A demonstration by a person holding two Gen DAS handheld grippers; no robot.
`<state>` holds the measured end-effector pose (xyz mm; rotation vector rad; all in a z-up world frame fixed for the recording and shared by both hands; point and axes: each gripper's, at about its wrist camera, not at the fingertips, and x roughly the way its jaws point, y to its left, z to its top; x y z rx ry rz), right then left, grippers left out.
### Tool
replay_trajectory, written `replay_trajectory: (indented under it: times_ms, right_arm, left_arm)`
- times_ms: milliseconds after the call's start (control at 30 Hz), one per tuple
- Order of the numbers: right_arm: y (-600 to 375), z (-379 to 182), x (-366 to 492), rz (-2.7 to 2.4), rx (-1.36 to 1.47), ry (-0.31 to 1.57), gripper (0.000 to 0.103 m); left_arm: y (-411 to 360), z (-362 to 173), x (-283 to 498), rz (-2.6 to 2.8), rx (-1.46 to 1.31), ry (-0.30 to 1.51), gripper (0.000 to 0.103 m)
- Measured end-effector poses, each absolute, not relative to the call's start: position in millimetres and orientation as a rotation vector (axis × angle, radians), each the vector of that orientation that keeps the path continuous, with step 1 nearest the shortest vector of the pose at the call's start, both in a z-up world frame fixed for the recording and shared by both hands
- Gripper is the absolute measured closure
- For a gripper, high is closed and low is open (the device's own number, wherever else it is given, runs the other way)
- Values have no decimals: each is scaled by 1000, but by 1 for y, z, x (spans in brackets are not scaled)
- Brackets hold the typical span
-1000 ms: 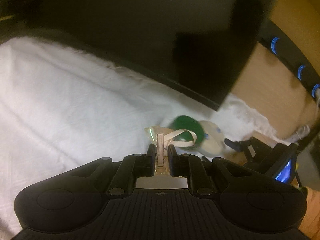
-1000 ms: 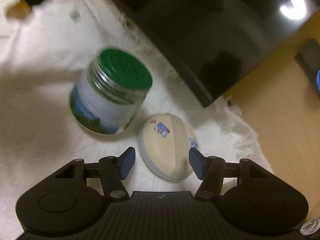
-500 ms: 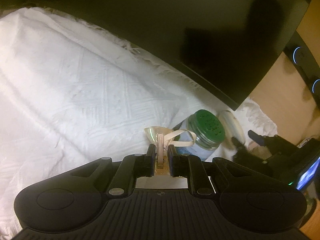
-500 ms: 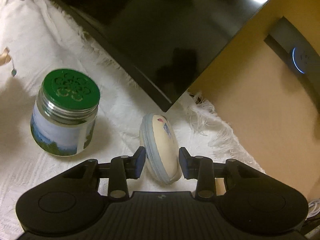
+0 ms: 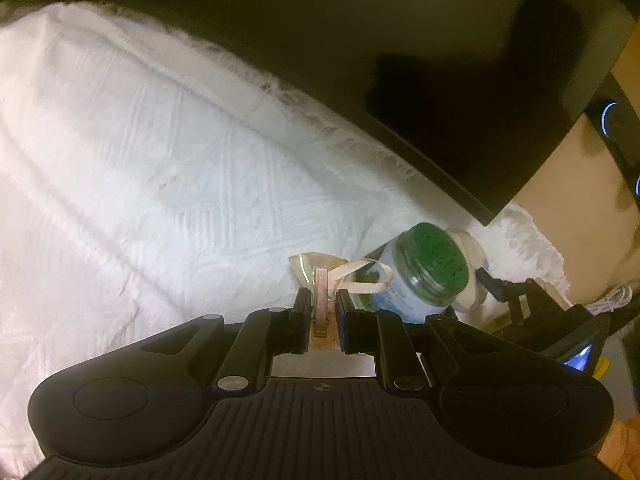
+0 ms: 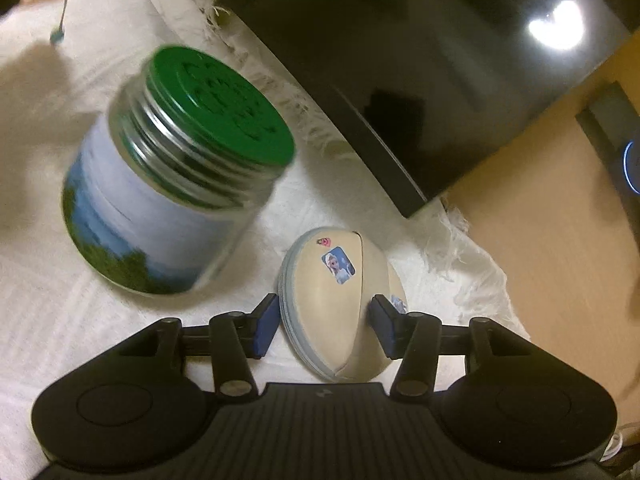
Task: Organize soft objects
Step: 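Grasp the round beige puff case with the right tool while the left tool holds the sticks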
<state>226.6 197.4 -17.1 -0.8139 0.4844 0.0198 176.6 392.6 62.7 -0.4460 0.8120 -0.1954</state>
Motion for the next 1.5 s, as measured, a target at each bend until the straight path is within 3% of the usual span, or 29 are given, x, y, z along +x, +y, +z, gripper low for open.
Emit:
replay_trajectory:
  times_ms: [267, 333, 467, 533, 700, 933, 1067, 1133, 1300, 1367, 1433, 1500]
  right_arm:
    - [194, -12, 238, -8, -794, 470, 53]
    - [181, 4, 232, -24, -712, 462, 64]
    - [146, 54, 214, -61, -489, 458, 71]
    - [133, 69, 210, -105, -426, 462, 84]
    - [116, 71, 233, -157, -354, 572, 83]
    - [85, 90, 258, -67, -186, 674, 54]
    - [41, 113, 282, 60, 68, 806, 53]
    - [24, 120, 297, 150, 171, 876, 43]
    - [8, 105, 334, 148, 208, 997, 43]
    - [16, 94, 344, 160, 201, 1048, 48]
    - [27, 91, 346, 179, 188, 1072, 66]
    - [41, 99, 340, 197, 156, 1065, 66]
  left_arm:
    - [389, 60, 181, -203, -450, 829, 87]
    - [390, 61, 182, -204, -453, 827, 87]
    - [387, 62, 188, -213, -467, 820, 87]
    - [385, 63, 192, -218, -471, 819, 87]
    - [374, 67, 203, -250, -463, 813, 87]
    - [373, 67, 204, -268, -468, 809, 87]
    - [379, 69, 207, -282, -512, 808, 87]
    - [381, 74, 209, -287, -510, 797, 87]
    - [375, 84, 225, -281, -435, 798, 87]
    - [371, 89, 233, -269, -395, 795, 87]
    - [367, 97, 239, -265, -360, 788, 87]
    - [363, 108, 242, -256, -313, 773, 87]
